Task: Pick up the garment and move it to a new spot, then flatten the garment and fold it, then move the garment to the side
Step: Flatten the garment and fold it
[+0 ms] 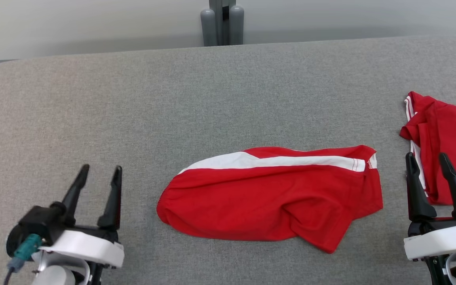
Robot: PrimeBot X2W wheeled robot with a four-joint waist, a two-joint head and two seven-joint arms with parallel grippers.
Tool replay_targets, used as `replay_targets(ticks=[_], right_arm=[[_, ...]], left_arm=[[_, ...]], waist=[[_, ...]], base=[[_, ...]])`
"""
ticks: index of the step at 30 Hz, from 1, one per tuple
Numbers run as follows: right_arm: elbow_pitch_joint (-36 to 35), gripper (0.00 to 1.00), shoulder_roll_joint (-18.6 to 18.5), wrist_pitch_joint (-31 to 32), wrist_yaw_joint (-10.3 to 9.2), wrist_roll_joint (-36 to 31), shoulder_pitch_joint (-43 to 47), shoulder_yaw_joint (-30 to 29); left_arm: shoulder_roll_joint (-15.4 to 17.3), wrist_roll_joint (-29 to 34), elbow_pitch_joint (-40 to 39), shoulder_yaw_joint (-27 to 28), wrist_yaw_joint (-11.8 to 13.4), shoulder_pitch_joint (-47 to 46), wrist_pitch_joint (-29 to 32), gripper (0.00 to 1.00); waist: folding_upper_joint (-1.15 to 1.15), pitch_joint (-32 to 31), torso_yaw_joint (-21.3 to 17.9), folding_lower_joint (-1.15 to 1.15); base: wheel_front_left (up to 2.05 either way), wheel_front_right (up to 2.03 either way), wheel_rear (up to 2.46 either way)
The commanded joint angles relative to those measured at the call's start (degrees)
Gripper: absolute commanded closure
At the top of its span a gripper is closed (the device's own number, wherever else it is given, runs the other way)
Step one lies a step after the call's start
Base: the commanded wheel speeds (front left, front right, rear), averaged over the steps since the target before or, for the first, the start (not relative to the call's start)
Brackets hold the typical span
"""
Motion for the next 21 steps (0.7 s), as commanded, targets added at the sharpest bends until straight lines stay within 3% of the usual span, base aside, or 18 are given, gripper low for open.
replay_targets(ticks=[1, 12, 21], right_arm=[[-0.49, 0.0, -0.34, -0.22, 0.02, -0.34, 0.32, -0.22], [-0.94, 0.0, -0.36, 0.23, 0.01, -3.34, -0.18, 3.22], [0.09, 0.0, -0.36, 0.36, 0.01, -3.65, 1.47, 4.39]], left_arm=[[-0.15, -0.21, -1.03, 0.74, 0.44, -0.04, -0.17, 0.0], [1.18, 2.24, -11.63, 3.31, 7.2, -0.81, 2.6, 0.0], [1.4, 3.43, -13.54, 2.21, 10.05, 3.68, 4.07, 0.0]], waist=[[0.0, -0.17, -0.13, 0.0], [0.0, -1.25, -1.17, 0.0], [0.0, -3.15, -1.17, 0.0]], base=[[0.0, 0.0, 0.0], [0.0, 0.0, 0.0], [0.0, 0.0, 0.0]])
